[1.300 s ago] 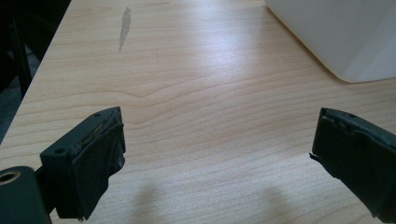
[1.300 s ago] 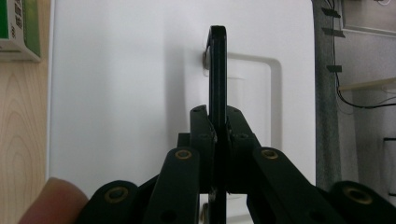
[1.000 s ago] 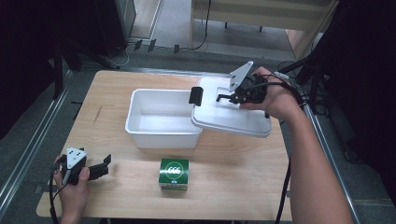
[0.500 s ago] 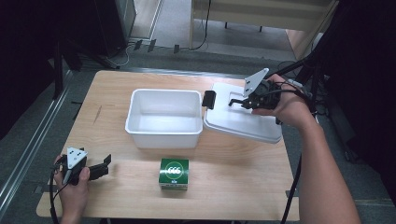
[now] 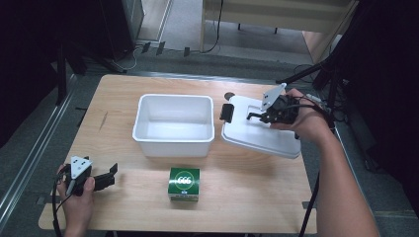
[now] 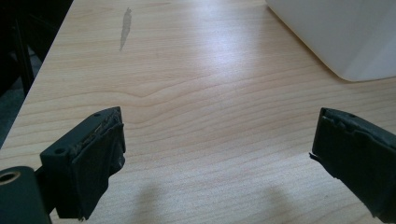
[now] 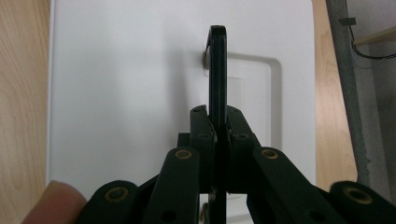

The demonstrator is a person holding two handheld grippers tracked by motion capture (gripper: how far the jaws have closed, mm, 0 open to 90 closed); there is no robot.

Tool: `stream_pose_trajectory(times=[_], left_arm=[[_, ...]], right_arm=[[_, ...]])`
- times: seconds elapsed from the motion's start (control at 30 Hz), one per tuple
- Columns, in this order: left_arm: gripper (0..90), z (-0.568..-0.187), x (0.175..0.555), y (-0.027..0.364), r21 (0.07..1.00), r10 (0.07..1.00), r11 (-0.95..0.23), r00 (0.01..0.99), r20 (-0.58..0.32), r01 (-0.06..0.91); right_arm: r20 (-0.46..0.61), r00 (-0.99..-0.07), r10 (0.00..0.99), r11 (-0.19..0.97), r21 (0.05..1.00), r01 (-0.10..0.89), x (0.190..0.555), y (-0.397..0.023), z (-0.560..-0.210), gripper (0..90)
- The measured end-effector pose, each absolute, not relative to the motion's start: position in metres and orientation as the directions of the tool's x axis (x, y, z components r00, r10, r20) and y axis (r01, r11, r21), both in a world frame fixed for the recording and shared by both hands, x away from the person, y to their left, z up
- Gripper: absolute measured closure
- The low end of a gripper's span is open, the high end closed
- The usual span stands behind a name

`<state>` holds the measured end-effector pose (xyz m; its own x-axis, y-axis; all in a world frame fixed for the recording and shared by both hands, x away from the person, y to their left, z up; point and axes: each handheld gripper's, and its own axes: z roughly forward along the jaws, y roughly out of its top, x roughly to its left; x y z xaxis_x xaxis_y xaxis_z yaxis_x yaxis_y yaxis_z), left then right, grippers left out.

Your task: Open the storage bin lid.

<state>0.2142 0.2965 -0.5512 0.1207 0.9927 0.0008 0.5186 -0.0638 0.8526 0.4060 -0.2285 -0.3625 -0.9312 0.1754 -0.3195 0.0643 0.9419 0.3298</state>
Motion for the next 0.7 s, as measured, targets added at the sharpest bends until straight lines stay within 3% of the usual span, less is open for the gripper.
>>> stream_pose_trajectory(times=[0.7], left_arm=[[2.9,-0.551,0.214,0.296,0.854,0.993,-0.066,0.122,0.004,0.516]], right_arm=[[-0.292,-0.928,0.230,0.939,0.318,0.133,0.406,-0.253,-0.420,84.7]])
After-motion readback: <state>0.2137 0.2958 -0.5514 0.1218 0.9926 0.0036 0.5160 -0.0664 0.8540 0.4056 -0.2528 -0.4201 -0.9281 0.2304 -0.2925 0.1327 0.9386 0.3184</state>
